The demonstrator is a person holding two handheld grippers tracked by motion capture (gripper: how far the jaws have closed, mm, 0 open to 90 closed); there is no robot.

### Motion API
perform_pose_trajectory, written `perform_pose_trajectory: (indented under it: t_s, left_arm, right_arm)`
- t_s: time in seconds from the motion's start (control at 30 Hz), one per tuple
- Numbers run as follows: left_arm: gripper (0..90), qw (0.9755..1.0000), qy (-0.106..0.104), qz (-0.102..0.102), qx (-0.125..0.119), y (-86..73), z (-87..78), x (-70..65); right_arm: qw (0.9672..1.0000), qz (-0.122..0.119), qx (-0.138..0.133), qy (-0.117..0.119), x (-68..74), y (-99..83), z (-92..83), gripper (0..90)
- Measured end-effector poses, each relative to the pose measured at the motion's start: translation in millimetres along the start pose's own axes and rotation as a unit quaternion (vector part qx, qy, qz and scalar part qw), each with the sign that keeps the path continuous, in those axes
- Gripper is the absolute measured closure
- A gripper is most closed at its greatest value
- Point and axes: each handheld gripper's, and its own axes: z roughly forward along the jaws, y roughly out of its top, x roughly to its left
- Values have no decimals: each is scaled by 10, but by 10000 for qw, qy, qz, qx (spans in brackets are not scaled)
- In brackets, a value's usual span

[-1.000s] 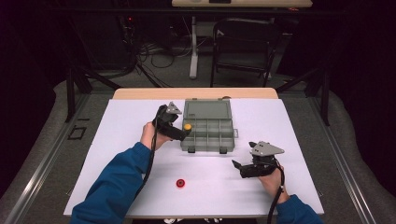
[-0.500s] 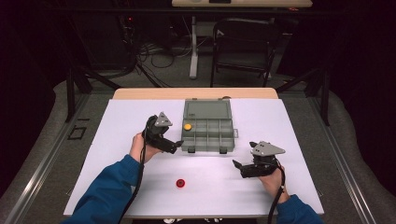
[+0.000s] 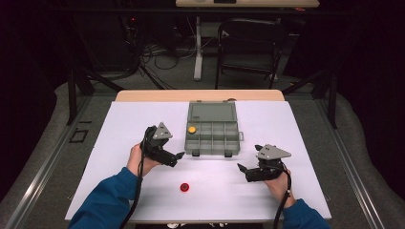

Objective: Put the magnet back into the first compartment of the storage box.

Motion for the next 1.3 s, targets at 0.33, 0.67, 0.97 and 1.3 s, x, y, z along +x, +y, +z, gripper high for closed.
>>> perform_pose_trajectory:
  t_s: [0.33,0.67,0.97,1.3]
  left_arm:
    - [1,9999,-81,61,9,-95,-34,-141]
    - [1,9998,-178,93,77,-192,-45,-254]
    - [1,9995,-270,116,100,-283,-39,-366]
    - [2,9990,-390,150,136,-352,-34,-457]
  right_arm:
    - [10000,-18,4,-3,6,1,-6,52]
    - [10000,-14,9,0,-2,2,-8,53]
    - [10000,-27,20,3,10,5,-2,53]
    - [10000,-31,26,10,16,8,4,54]
